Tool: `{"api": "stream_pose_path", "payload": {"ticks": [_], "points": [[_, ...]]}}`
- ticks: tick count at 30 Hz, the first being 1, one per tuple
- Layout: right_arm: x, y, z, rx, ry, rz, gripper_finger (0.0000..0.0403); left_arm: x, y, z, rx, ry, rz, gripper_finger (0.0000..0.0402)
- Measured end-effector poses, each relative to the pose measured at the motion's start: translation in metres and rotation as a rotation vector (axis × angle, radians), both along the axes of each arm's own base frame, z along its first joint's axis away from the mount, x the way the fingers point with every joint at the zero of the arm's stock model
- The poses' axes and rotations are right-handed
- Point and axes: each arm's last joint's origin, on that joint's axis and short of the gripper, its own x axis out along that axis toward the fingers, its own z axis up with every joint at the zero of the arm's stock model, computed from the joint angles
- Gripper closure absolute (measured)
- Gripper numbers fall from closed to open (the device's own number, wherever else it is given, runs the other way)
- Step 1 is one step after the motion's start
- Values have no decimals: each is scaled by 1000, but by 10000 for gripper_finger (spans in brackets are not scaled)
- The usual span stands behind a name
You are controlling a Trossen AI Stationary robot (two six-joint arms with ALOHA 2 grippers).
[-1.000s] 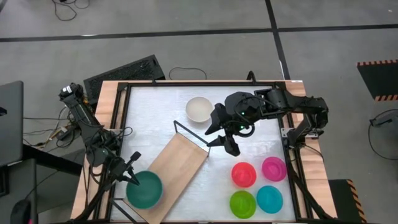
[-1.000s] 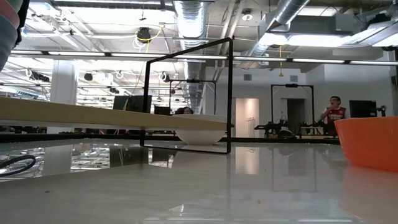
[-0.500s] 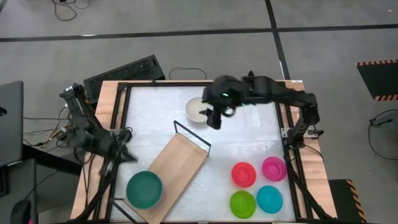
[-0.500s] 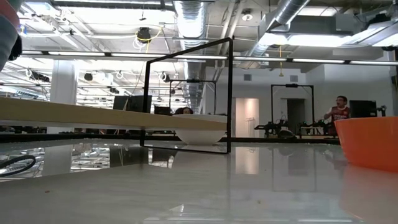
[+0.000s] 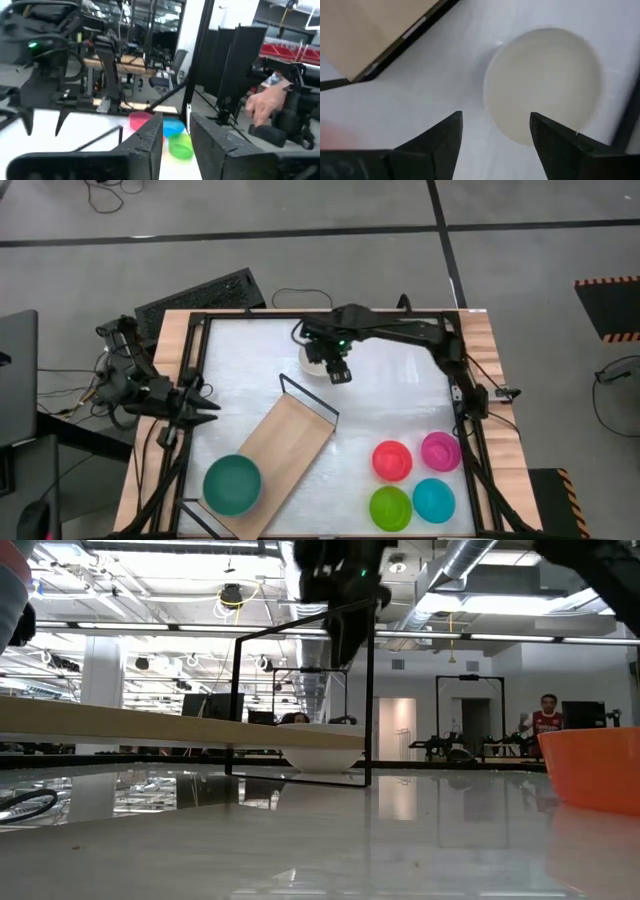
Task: Place and stack bowls onto a shelf
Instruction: Stack the big white bowl on the big green bowl on the shelf
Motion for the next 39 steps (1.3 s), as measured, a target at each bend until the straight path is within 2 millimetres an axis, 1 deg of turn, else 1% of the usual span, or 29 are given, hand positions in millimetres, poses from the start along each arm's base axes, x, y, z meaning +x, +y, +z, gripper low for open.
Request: {"api": "stream_pose_path", "payload": {"ticks": [4,7,11,13,15,16,17,18,20,21,22,23,27,29,33,35,39], "points": [[15,-9,-38,30,84,28,127,4,-4,-3,14,25,33,292],[21,-16,-61,44,136,26,122,6,-7,-5,35,37,60,281],[28,-20,-86,64,185,19,122,7,-7,-6,45,47,86,278],[32,-22,-99,38,207,-5,122,7,-7,-7,49,53,89,278],[34,-24,-109,25,231,-28,133,7,-7,-7,51,55,90,278],[34,-25,-112,25,240,-31,147,7,-7,-7,51,55,91,278],[34,-25,-113,20,245,-37,170,7,-7,-7,50,55,91,278],[33,-25,-113,16,250,-45,201,7,-7,-7,49,55,92,278],[34,-22,-112,-8,258,-64,282,7,-7,-7,50,55,91,278],[33,-20,-112,-14,270,-64,333,7,-7,-7,49,56,92,278],[32,-19,-110,-25,277,-59,365,7,-7,-7,49,56,96,278],[31,-17,-106,-35,279,-71,377,7,-7,-7,49,56,103,278],[26,-11,-91,-25,274,-93,378,7,-6,-7,69,56,141,278],[22,-5,-76,-49,253,-112,378,7,-5,-6,69,48,159,278],[4,9,-25,-160,180,-124,378,8,-2,-1,51,21,200,278],[-9,17,2,-203,128,-123,378,8,0,4,50,13,212,278],[-37,43,58,-226,-32,-122,378,8,5,16,37,-12,205,278]]}}
